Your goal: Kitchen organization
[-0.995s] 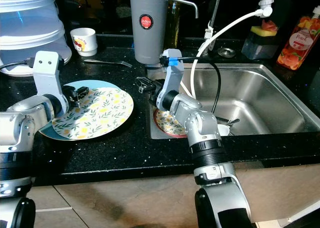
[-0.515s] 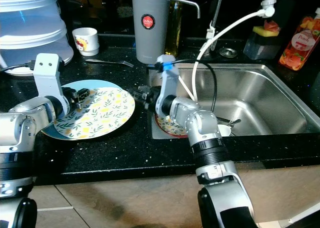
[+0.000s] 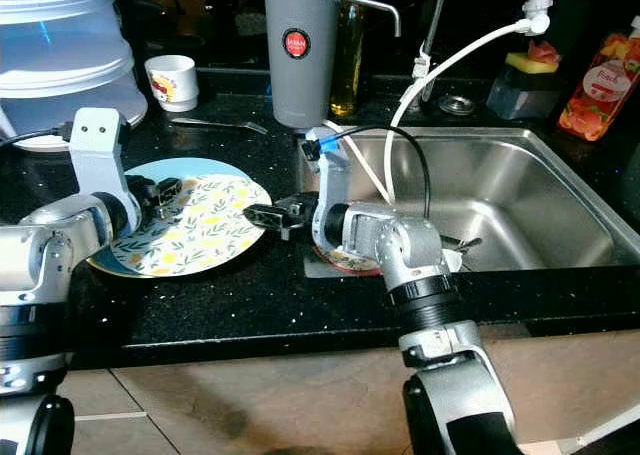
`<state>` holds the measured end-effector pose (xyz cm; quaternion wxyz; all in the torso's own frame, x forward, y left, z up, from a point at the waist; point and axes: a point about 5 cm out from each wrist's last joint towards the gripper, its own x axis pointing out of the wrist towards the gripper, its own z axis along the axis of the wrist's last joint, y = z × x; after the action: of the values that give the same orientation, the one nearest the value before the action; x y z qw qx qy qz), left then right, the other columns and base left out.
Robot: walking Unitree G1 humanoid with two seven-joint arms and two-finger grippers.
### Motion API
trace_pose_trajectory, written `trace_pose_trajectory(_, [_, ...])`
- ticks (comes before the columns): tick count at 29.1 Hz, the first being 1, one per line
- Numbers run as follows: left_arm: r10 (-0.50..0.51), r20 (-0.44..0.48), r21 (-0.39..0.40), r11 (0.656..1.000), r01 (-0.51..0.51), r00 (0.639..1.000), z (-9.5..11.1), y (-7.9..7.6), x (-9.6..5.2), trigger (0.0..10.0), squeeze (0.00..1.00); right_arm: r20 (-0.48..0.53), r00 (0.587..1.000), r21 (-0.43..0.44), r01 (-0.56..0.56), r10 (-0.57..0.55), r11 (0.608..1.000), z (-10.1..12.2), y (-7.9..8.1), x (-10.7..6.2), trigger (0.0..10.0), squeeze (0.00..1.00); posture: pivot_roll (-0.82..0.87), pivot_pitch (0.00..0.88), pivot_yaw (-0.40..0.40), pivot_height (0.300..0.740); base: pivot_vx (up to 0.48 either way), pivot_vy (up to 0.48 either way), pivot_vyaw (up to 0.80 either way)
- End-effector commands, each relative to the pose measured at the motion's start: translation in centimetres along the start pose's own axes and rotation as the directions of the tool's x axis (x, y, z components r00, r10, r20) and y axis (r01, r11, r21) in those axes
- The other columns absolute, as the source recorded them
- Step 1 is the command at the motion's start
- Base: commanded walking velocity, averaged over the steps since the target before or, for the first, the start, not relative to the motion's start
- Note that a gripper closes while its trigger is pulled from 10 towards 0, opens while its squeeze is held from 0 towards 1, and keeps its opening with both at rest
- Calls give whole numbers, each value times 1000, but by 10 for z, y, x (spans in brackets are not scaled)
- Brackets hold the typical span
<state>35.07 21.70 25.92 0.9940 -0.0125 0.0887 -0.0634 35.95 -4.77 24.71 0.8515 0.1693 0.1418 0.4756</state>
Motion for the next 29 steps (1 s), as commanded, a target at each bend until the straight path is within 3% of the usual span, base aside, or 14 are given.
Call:
trace_pose_trajectory(1, [-14, -25, -6, 1000, 13, 1000, -6, -3, 1, 10000, 0, 28, 998, 62, -54, 52, 997, 3, 5, -3, 10000, 0, 98, 96, -40, 740, 0, 0, 0])
trace_pose_trajectory(9, [-17, -29, -5, 1000, 17, 999, -7, -4, 0, 10000, 0, 53, 991, 162, -131, 124, 978, 3, 13, -3, 9647, 0, 99, 91, -40, 740, 0, 0, 0])
trace_pose_trajectory(10, [-19, -28, -7, 1000, 19, 999, -7, -4, 0, 10000, 0, 49, 991, 169, -130, 123, 977, 1, 13, -3, 3804, 0, 99, 91, -40, 740, 0, 0, 0])
trace_pose_trajectory(11, [-19, -28, -7, 1000, 19, 999, -7, -4, 0, 10000, 0, 49, 991, 169, -130, 123, 977, 1, 13, -3, 3804, 0, 99, 91, -40, 740, 0, 0, 0])
trace_pose_trajectory(13, [-21, -28, -7, 1000, 20, 999, -7, -5, 0, 10000, 0, 36, 992, 176, -126, 122, 976, -2, 14, -2, 1373, 0, 100, 88, -39, 740, 0, 0, 0])
trace_pose_trajectory(16, [-26, -26, -17, 1000, 26, 999, -6, -6, 0, 10000, 0, 12, 993, 179, -119, 119, 977, -8, 15, -1, 1686, 0, 99, 85, -38, 740, 0, 0, 0])
trace_pose_trajectory(17, [-28, -25, -19, 999, 28, 999, -6, -6, 0, 10000, 0, -1, 993, 181, -117, 119, 977, -12, 16, 1, 3608, 0, 99, 85, -38, 740, 0, 0, 0])
trace_pose_trajectory(22, [-32, -25, -22, 999, 32, 999, -6, -7, 1, 10000, 0, -34, 992, 198, -111, 120, 974, -24, 20, 6, 3490, 0, 99, 85, -38, 740, 0, 0, 0])
trace_pose_trajectory(23, [-33, -25, -23, 999, 33, 999, -6, -7, 1, 10000, 0, -35, 992, 205, -109, 118, 973, -26, 20, 7, 1137, 0, 102, 80, -37, 740, 0, 0, 0])
trace_pose_trajectory(24, [-34, -24, -23, 999, 33, 999, -6, -8, 0, 10000, 0, -34, 993, 212, -106, 116, 972, -27, 20, 8, 0, 0, 102, 80, -37, 740, 0, 0, 0])
trace_pose_trajectory(28, [-17, 9, -15, 1000, 17, 1000, -1, -5, 0, 10000, 0, -17, 996, 234, -85, 91, 969, -26, 17, 9, 0, 0, 103, 81, -38, 740, 0, 0, 0])
trace_pose_trajectory(29, [-4, 94, -6, 1000, 4, 996, 9, -4, 0, 10000, 0, -4, 997, 242, -74, 77, 968, -24, 14, 8, 0, 0, 101, 84, -38, 740, 0, 0, 0])
